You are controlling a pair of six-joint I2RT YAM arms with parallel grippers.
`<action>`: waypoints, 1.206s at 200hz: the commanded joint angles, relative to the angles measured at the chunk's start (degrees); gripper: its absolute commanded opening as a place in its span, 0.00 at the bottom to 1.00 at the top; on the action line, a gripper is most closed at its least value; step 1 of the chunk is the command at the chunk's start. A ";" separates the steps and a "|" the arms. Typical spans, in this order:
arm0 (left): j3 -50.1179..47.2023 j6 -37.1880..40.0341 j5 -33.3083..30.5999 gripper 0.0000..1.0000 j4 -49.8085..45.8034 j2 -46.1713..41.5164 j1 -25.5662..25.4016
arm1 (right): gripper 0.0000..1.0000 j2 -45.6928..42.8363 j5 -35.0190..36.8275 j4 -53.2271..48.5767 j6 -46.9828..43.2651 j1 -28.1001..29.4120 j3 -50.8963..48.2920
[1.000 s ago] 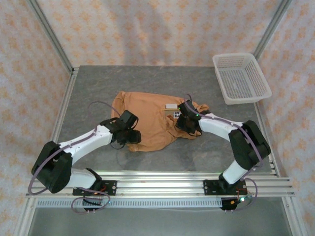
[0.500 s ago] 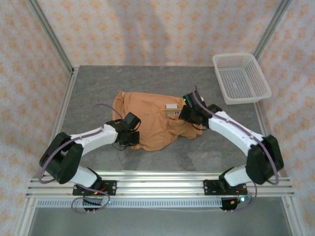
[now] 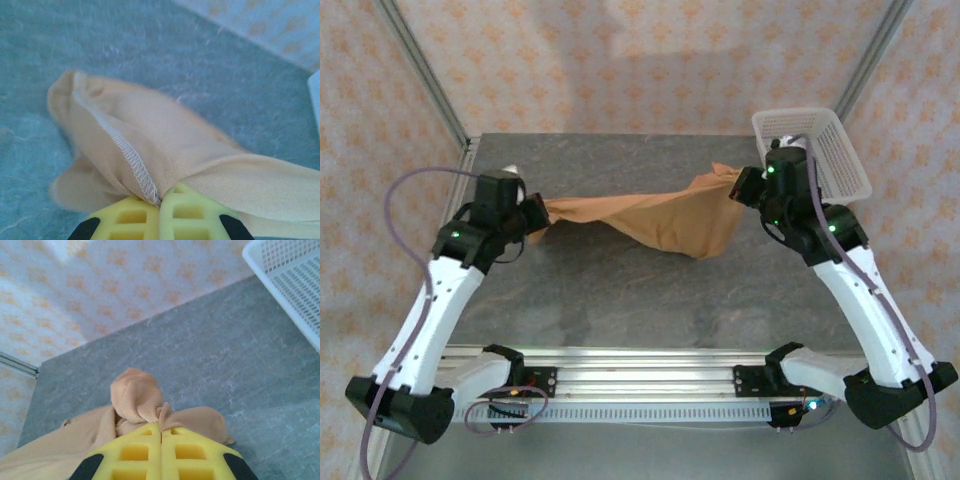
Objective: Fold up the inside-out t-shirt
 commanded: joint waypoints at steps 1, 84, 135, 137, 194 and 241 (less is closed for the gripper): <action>9.79 2.71 -2.12 0.00 -7.95 -3.27 1.11 | 0.00 -2.62 3.07 -3.60 -1.27 -0.25 7.00; 20.81 2.94 5.72 0.00 -3.58 4.00 1.16 | 0.00 6.94 4.98 -3.97 -3.12 -1.55 19.98; 25.34 4.10 10.55 0.00 1.25 34.10 5.84 | 0.34 32.87 -6.95 2.00 -2.05 -13.64 23.52; 26.37 4.24 10.01 0.06 0.67 35.41 6.03 | 0.40 34.55 -7.50 1.06 -1.85 -14.18 24.98; 23.44 4.35 9.04 0.60 1.16 36.64 6.13 | 0.63 42.17 -9.08 -3.94 -2.34 -13.53 25.02; -1.83 3.18 11.12 0.53 7.05 22.52 2.35 | 0.63 31.86 -11.70 3.09 -0.11 -9.24 -1.03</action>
